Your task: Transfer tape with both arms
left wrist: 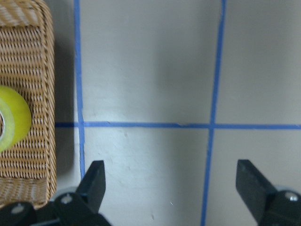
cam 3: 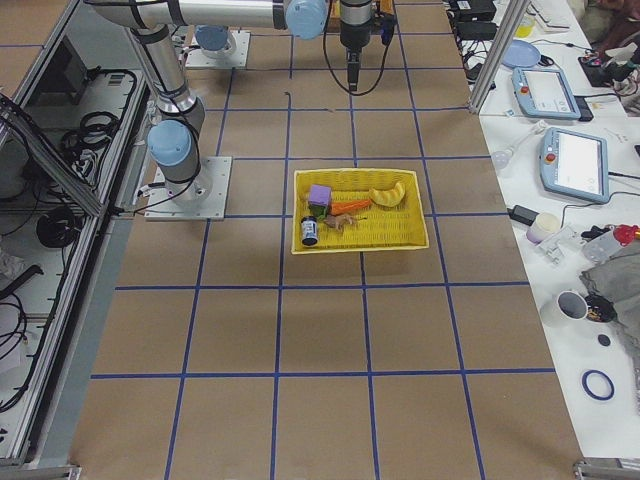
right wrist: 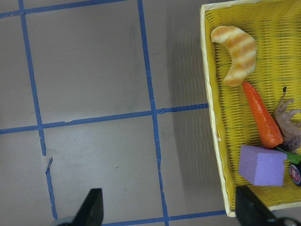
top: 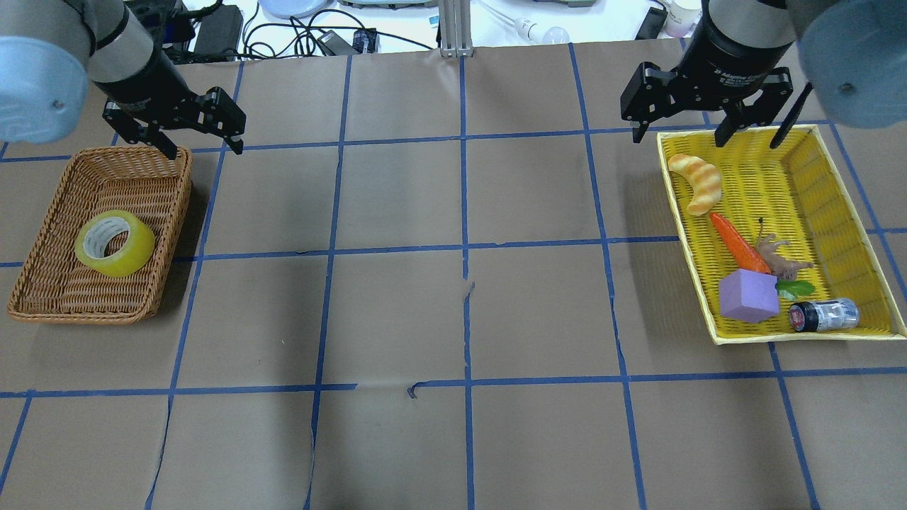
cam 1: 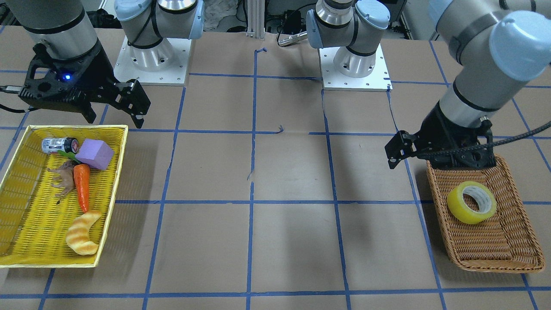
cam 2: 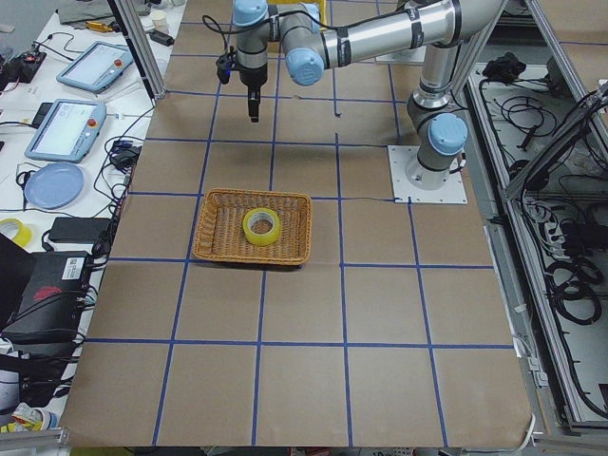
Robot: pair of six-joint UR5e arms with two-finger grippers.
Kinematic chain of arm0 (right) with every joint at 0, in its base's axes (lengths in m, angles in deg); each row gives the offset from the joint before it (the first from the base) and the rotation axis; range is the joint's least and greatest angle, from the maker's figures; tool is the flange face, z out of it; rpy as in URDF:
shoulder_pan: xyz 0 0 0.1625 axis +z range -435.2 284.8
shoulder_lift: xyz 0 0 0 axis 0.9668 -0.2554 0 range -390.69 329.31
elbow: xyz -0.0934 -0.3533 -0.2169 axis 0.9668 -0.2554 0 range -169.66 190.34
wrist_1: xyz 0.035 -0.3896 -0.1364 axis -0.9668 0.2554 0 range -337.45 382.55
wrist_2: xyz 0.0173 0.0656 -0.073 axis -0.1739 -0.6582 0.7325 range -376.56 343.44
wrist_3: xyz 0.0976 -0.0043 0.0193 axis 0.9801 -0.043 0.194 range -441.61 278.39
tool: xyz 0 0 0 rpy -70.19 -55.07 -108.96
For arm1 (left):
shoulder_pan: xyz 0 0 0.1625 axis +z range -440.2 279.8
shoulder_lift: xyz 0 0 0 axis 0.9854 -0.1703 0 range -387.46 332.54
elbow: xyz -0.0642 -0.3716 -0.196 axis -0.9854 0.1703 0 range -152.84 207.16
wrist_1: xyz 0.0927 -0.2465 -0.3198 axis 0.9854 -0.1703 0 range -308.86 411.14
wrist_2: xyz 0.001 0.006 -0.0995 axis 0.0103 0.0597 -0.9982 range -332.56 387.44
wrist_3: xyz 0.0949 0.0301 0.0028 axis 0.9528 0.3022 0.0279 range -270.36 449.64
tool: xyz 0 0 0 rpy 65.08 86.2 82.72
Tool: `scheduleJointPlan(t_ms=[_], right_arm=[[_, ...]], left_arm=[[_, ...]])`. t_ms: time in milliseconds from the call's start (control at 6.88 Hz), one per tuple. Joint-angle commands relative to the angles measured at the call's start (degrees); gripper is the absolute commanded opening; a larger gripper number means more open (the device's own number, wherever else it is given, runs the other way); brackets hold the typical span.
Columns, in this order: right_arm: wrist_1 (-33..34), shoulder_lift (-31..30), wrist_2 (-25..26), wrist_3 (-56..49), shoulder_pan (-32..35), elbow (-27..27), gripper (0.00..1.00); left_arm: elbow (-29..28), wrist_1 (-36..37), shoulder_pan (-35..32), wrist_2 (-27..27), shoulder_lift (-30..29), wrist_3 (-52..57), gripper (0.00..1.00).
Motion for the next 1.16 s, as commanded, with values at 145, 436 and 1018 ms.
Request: scheduleJointPlan(t_ms=[145,436,1018], right_arm=[[-0.72,-0.51,-0.08,-0.24,0.18,0.11,1.00],[-0.72,-0.43,0.01,-0.33,0.18,0.19,1.00],[-0.63,-0.43,-0.08,-0.25,0.18,0.37,1.00]], left_arm=[[-3.57,-9.40,-7.41,2.19,3.35,-3.10,1.00],[-3.04,-10.02,-10.42,2.22,3.71,-5.97,1.00],[-2.68,-9.94,-10.52,1.25,3.71,-6.35,1.00]])
